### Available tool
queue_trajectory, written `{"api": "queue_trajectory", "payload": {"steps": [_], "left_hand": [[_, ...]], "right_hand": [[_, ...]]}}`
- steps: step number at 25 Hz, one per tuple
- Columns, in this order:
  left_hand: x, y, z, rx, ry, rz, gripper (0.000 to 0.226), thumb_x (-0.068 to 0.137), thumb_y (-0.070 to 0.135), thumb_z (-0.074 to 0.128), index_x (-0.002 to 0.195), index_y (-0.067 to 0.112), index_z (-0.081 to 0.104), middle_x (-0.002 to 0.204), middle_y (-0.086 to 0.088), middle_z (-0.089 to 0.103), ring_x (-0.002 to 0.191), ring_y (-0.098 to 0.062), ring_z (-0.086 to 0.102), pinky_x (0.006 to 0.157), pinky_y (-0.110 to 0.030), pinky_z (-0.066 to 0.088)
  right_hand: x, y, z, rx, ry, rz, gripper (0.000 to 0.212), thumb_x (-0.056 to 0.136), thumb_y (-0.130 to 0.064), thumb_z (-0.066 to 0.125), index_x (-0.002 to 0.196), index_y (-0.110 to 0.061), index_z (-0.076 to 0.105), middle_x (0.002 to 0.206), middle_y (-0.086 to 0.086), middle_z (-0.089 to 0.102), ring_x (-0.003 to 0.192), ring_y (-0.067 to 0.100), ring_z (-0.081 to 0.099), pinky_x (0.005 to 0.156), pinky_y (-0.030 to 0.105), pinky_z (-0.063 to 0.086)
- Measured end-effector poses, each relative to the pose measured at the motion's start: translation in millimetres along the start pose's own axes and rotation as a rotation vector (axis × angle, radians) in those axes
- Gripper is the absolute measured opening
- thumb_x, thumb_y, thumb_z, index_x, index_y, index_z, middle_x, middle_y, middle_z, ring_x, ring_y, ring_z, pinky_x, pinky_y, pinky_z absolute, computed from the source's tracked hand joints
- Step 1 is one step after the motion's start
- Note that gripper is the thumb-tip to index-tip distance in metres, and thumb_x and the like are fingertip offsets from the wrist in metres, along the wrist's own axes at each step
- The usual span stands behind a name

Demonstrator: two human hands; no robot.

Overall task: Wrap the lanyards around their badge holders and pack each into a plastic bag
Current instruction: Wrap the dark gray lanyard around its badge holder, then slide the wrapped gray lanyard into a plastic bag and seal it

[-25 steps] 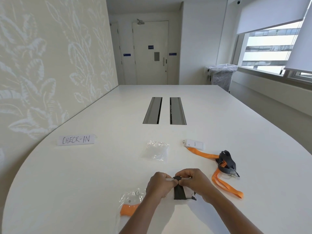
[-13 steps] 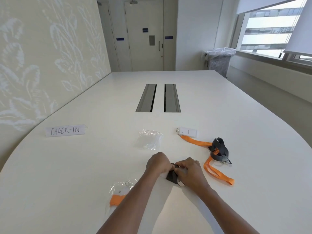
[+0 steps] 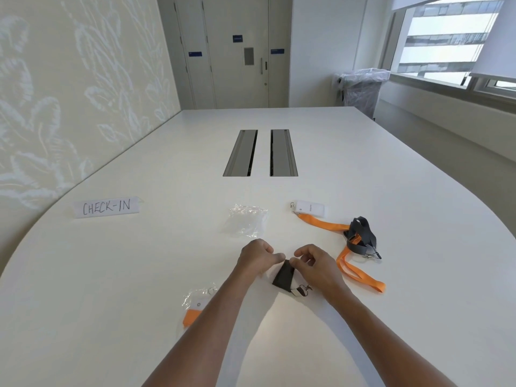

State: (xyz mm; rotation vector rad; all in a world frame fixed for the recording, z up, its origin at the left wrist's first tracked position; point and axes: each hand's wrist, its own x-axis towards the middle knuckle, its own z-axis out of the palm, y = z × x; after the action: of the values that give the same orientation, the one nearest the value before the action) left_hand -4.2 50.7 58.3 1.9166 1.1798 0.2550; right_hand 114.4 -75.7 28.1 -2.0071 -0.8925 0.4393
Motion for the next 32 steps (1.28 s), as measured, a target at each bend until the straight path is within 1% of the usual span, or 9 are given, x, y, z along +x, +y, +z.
{"api": "queue_trajectory", "payload": {"steps": [4, 9, 12, 15, 19, 23, 28, 30, 32], "left_hand": [[1.6, -6.5, -2.6, -0.011, 0.052, 0.037, 0.020, 0.085, 0.037, 0.075, 0.089, 0.020, 0.065, 0.081, 0.013, 0.060, 0.085, -0.017, 0.061, 0.070, -0.025, 0.043], [9.8, -9.1, -21.7, 0.002, 0.236, 0.154, 0.008, 0.088, 0.019, 0.067, 0.094, 0.015, 0.071, 0.082, 0.010, 0.065, 0.092, -0.019, 0.068, 0.077, -0.028, 0.053], [22.3, -10.3, -34.3, 0.081, 0.300, 0.214, 0.010, 0.091, 0.017, 0.067, 0.100, 0.014, 0.070, 0.097, 0.003, 0.070, 0.095, -0.018, 0.066, 0.076, -0.026, 0.046], [36.5, -15.1, -41.7, 0.171, 0.359, 0.254, 0.015, 0.092, 0.017, 0.066, 0.108, 0.015, 0.068, 0.113, -0.003, 0.066, 0.108, -0.021, 0.061, 0.086, -0.033, 0.050], [53.7, -18.7, -42.1, 0.280, 0.368, 0.300, 0.024, 0.093, 0.023, 0.066, 0.117, 0.017, 0.063, 0.123, -0.003, 0.062, 0.118, -0.024, 0.055, 0.092, -0.037, 0.049], [71.1, -17.5, -40.0, 0.371, 0.282, 0.284, 0.038, 0.093, 0.033, 0.067, 0.126, 0.017, 0.057, 0.131, -0.005, 0.057, 0.120, -0.027, 0.055, 0.097, -0.038, 0.045], [82.8, -15.7, -33.6, 0.563, 0.279, 0.201, 0.049, 0.089, 0.050, 0.066, 0.125, 0.017, 0.058, 0.122, -0.005, 0.060, 0.117, -0.028, 0.058, 0.093, -0.041, 0.048], [85.1, -13.7, -32.1, 0.566, 0.301, 0.198, 0.041, 0.090, 0.043, 0.067, 0.120, 0.016, 0.061, 0.117, -0.005, 0.063, 0.113, -0.028, 0.061, 0.090, -0.040, 0.050], [86.4, -11.7, -33.4, 0.519, 0.314, 0.187, 0.026, 0.090, 0.027, 0.066, 0.112, 0.014, 0.064, 0.112, -0.006, 0.067, 0.105, -0.029, 0.064, 0.085, -0.037, 0.053]], "right_hand": [[7.8, -2.3, -2.3, 0.085, -0.002, 0.055, 0.012, 0.089, -0.036, 0.070, 0.096, -0.026, 0.067, 0.092, -0.005, 0.065, 0.083, 0.012, 0.059, 0.063, 0.024, 0.043], [27.9, -14.7, 1.6, 0.106, -0.017, 0.046, 0.006, 0.091, -0.029, 0.068, 0.093, -0.024, 0.066, 0.096, -0.007, 0.068, 0.092, 0.015, 0.064, 0.072, 0.027, 0.049], [44.6, -25.1, 11.6, 0.066, -0.043, 0.021, 0.007, 0.090, -0.025, 0.068, 0.095, -0.021, 0.067, 0.097, -0.005, 0.069, 0.095, 0.017, 0.066, 0.082, 0.032, 0.053], [61.4, -35.4, 26.2, 0.014, -0.090, -0.017, 0.015, 0.090, -0.024, 0.068, 0.104, -0.017, 0.067, 0.102, -0.006, 0.068, 0.099, 0.016, 0.064, 0.080, 0.026, 0.048], [79.1, -45.0, 46.0, -0.124, -0.152, -0.104, 0.028, 0.091, -0.021, 0.066, 0.118, -0.013, 0.064, 0.114, 0.001, 0.065, 0.107, 0.018, 0.059, 0.090, 0.028, 0.045], [92.0, -44.8, 54.4, -0.280, -0.199, -0.126, 0.043, 0.093, -0.019, 0.057, 0.136, -0.027, 0.055, 0.125, 0.002, 0.058, 0.124, 0.026, 0.048, 0.108, 0.039, 0.037], [102.3, -40.0, 60.3, -0.379, -0.217, -0.108, 0.046, 0.096, -0.023, 0.049, 0.137, -0.042, 0.054, 0.134, -0.002, 0.049, 0.128, 0.027, 0.039, 0.106, 0.041, 0.035], [103.4, -37.9, 63.8, -0.399, -0.202, -0.119, 0.044, 0.096, -0.024, 0.048, 0.134, -0.044, 0.057, 0.134, -0.002, 0.049, 0.127, 0.028, 0.039, 0.104, 0.042, 0.035], [103.7, -35.8, 66.1, -0.407, -0.195, -0.120, 0.043, 0.096, -0.024, 0.048, 0.131, -0.044, 0.059, 0.133, -0.003, 0.049, 0.126, 0.027, 0.039, 0.103, 0.041, 0.035]]}}
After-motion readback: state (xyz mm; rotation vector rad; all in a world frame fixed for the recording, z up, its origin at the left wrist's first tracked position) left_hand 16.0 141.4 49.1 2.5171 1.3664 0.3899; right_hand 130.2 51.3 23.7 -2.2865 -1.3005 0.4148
